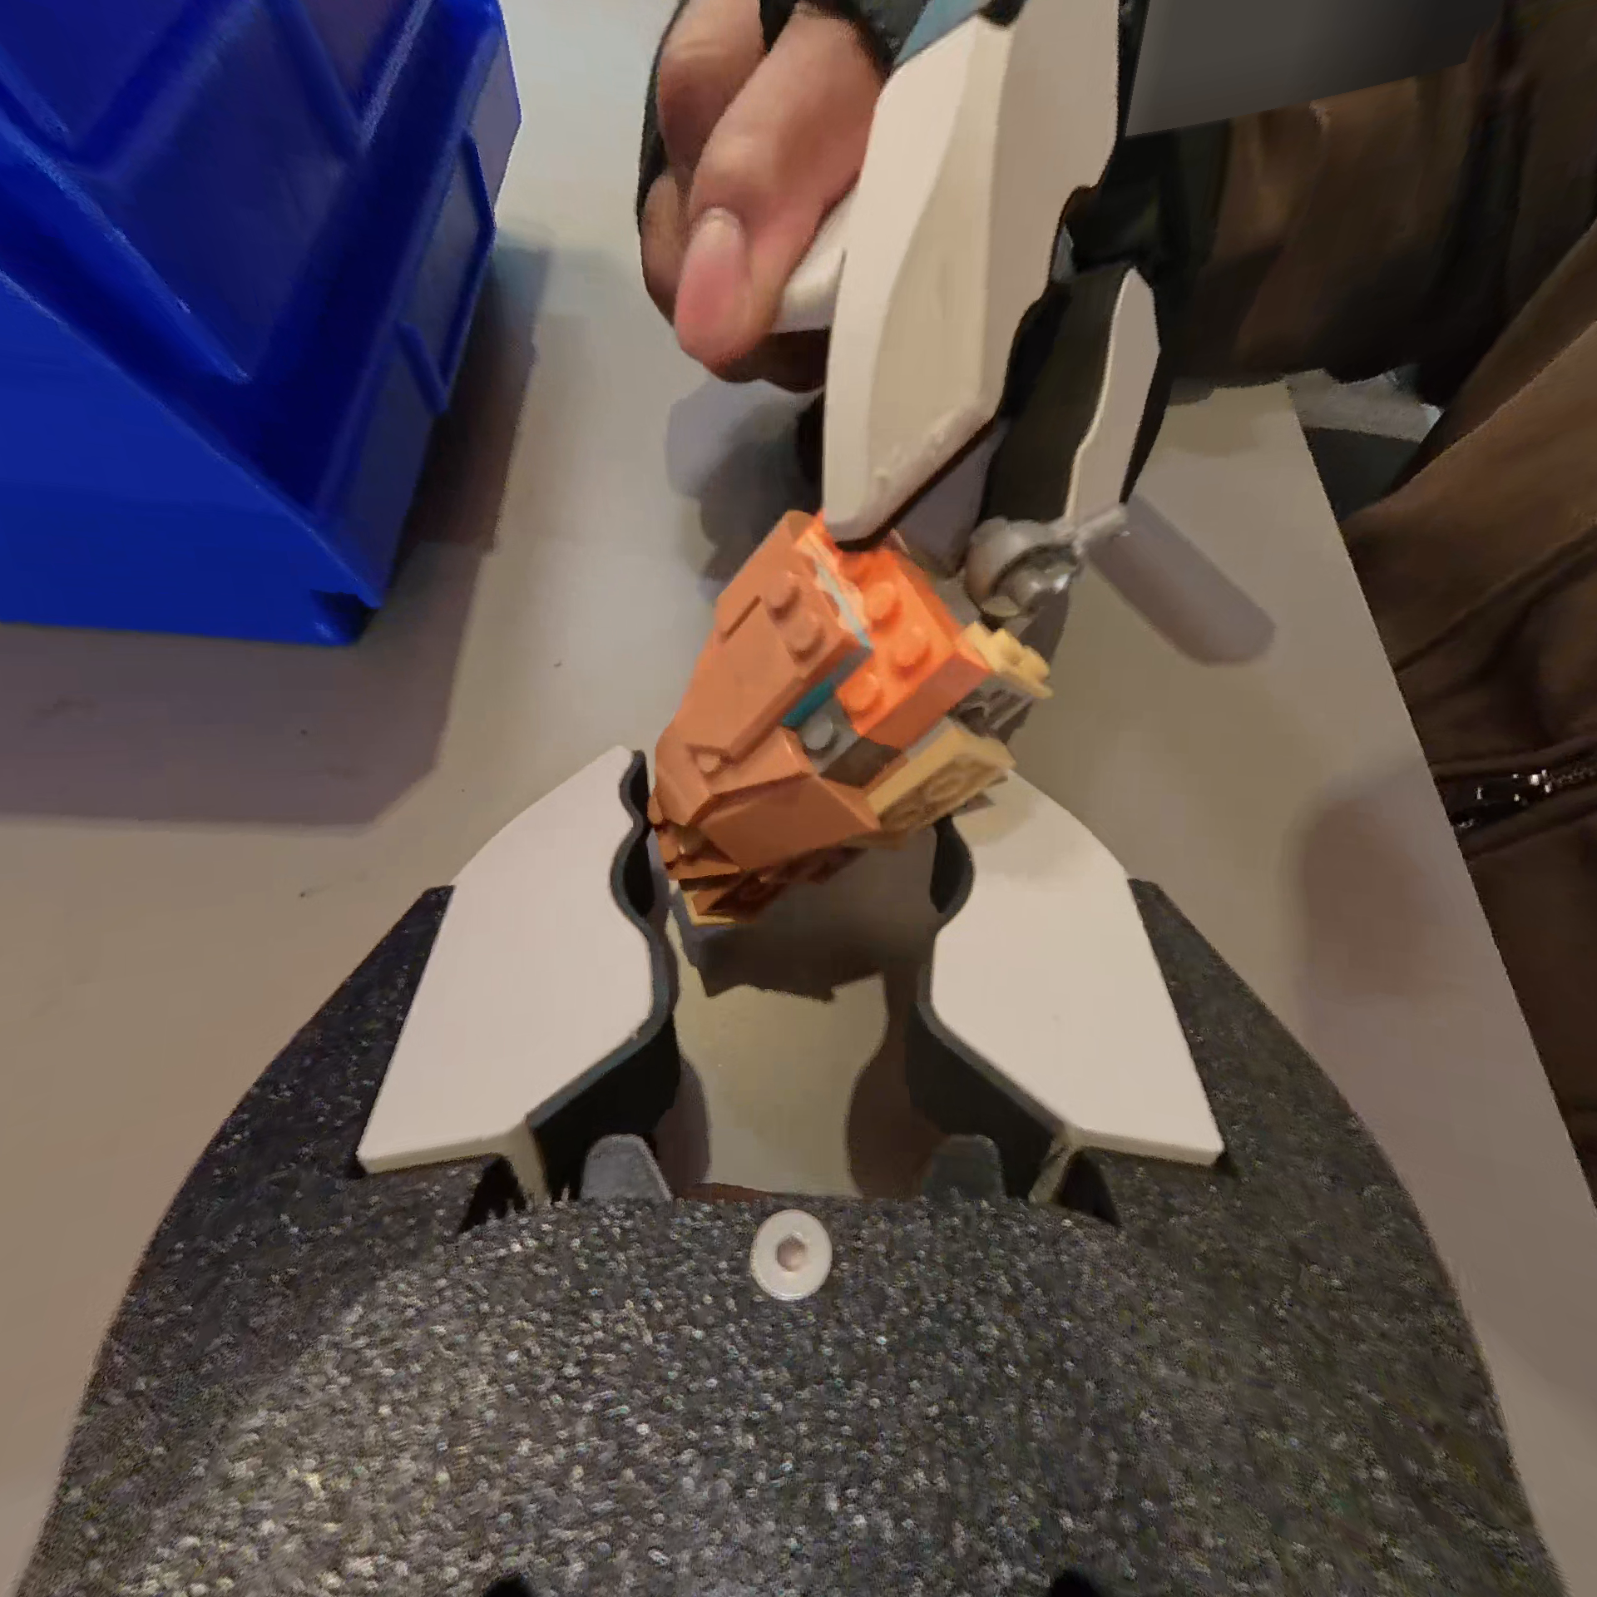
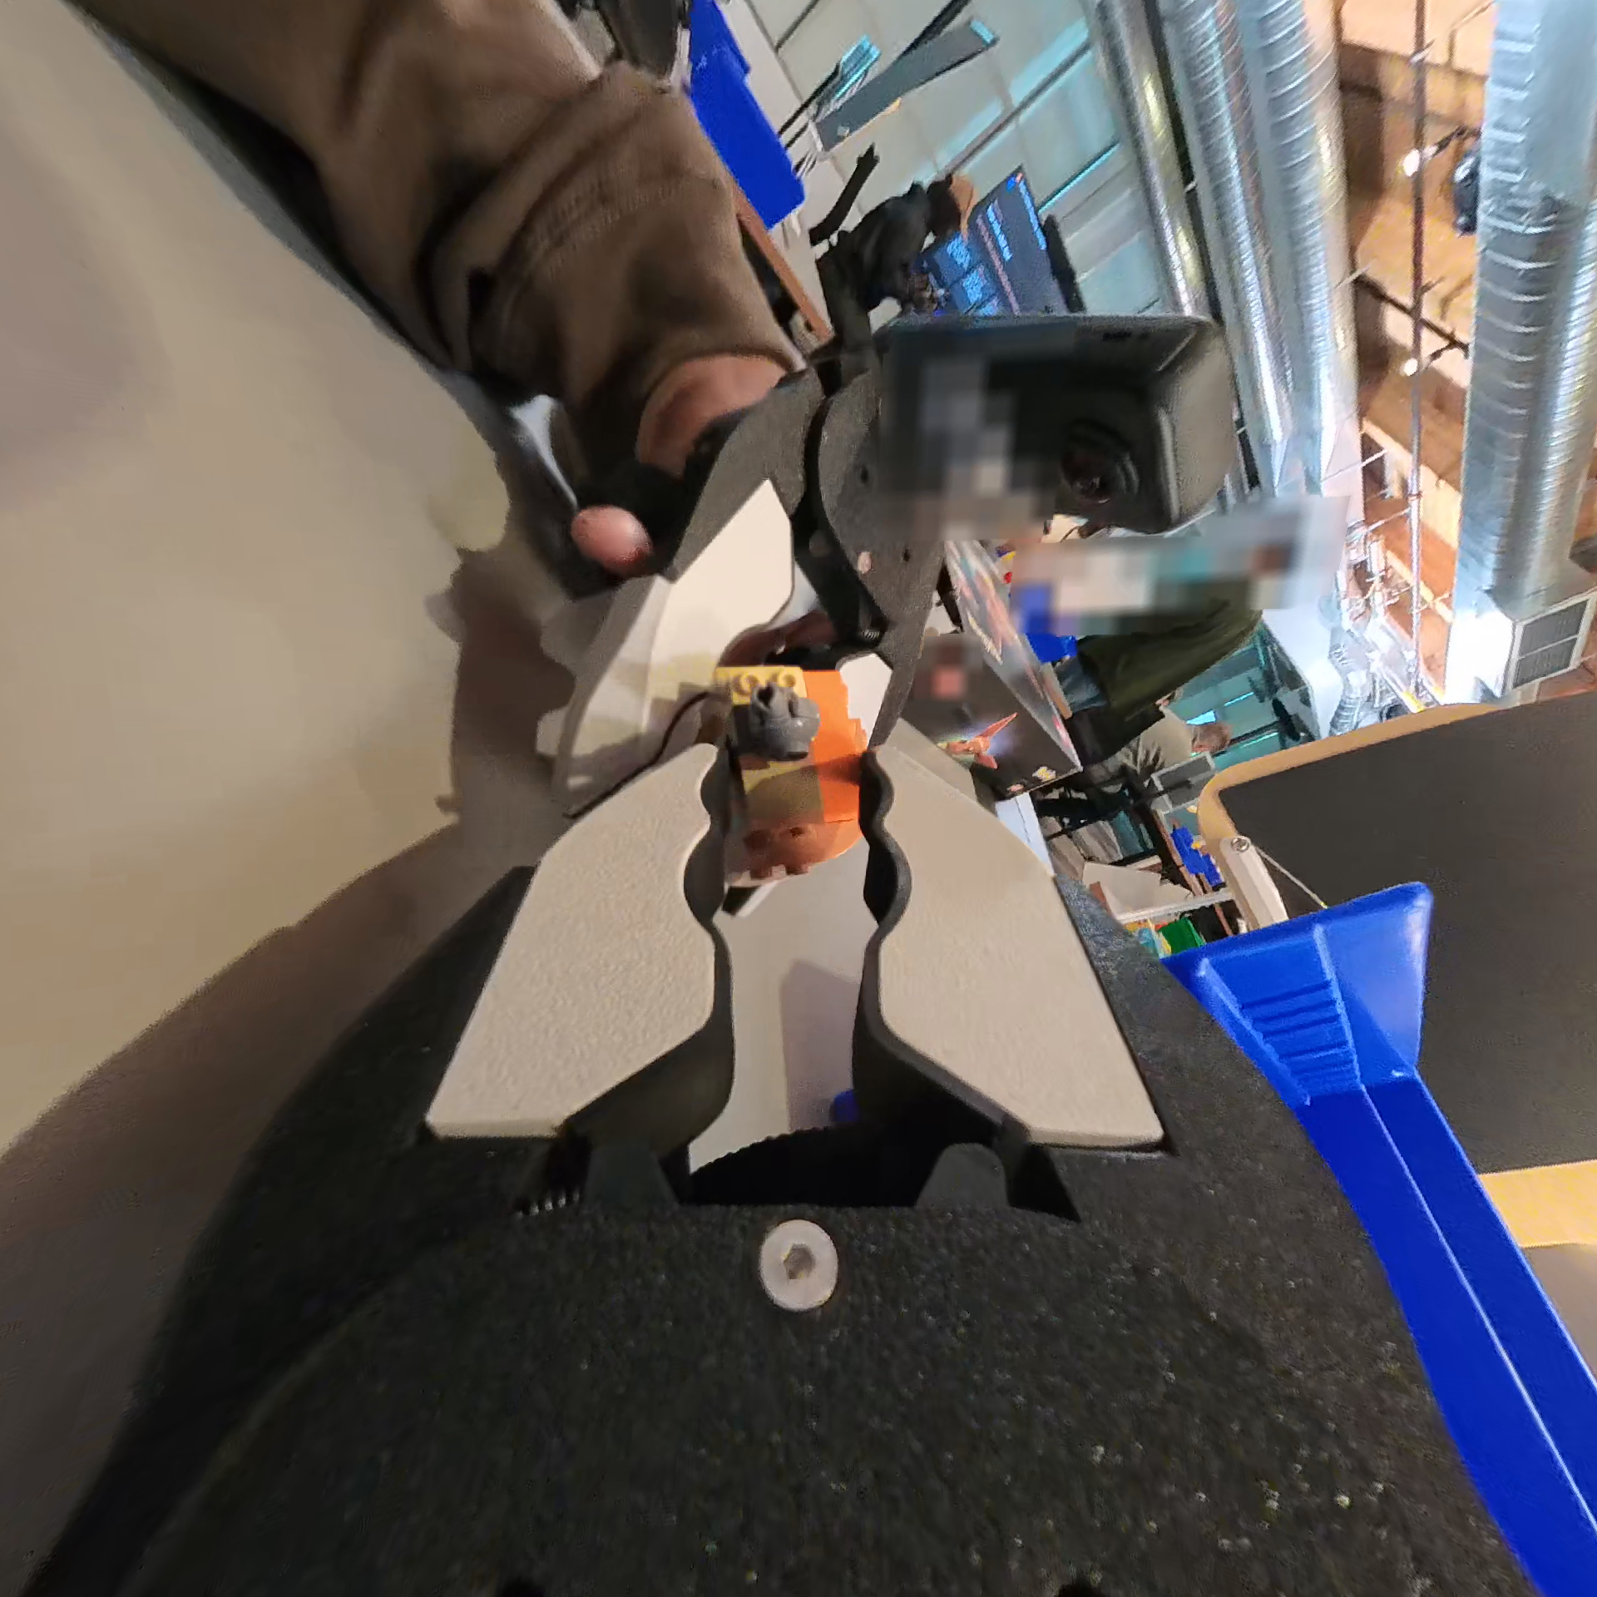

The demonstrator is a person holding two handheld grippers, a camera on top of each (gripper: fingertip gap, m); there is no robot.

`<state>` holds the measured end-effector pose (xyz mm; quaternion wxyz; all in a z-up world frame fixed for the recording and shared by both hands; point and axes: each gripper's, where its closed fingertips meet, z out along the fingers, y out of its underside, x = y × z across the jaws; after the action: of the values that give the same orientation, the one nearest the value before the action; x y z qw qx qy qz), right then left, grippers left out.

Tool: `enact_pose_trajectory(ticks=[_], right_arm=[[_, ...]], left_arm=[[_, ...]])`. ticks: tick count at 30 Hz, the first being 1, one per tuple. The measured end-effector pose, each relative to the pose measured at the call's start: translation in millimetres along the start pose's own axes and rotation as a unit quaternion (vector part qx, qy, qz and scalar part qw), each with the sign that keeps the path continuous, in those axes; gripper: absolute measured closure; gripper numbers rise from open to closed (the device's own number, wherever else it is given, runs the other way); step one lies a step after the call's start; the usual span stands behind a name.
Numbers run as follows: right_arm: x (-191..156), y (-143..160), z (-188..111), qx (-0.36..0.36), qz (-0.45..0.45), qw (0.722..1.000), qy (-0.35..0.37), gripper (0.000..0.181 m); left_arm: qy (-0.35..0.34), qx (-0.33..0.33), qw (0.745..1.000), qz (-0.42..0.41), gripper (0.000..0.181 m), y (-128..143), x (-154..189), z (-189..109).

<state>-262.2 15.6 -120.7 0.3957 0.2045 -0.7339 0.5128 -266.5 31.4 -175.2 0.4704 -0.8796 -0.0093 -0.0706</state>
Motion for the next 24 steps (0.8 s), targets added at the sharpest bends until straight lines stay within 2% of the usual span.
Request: enact_pose_trajectory(ticks=[3, 8, 14, 18, 24], right_arm=[[5, 0, -2, 0.007, 0.017, 1.0, 0.011, 0.152], [23, 14, -5, -0.013, 0.087, 0.995, 0.041, 0.152], [20, 32, -1, -0.069, 0.078, 0.994, 0.037, 0.147], [23, 43, 0, -0.102, 0.07, 0.991, 0.048, 0.146], [33, 35, -5, -0.088, 0.05, 0.992, 0.079, 0.142]], left_arm=[[-0.029, 0.006, 0.999, 0.023, 0.127, -2, -7, -2], [-0.126, 0.013, 0.991, 0.05, 0.144, -11, -30, -11], [-0.212, -0.02, 0.973, 0.089, 0.145, -7, -49, -17], [-0.227, -0.028, 0.97, 0.076, 0.146, -5, -53, -19], [-0.241, -0.04, 0.969, 0.025, 0.146, 3, -63, -22]])
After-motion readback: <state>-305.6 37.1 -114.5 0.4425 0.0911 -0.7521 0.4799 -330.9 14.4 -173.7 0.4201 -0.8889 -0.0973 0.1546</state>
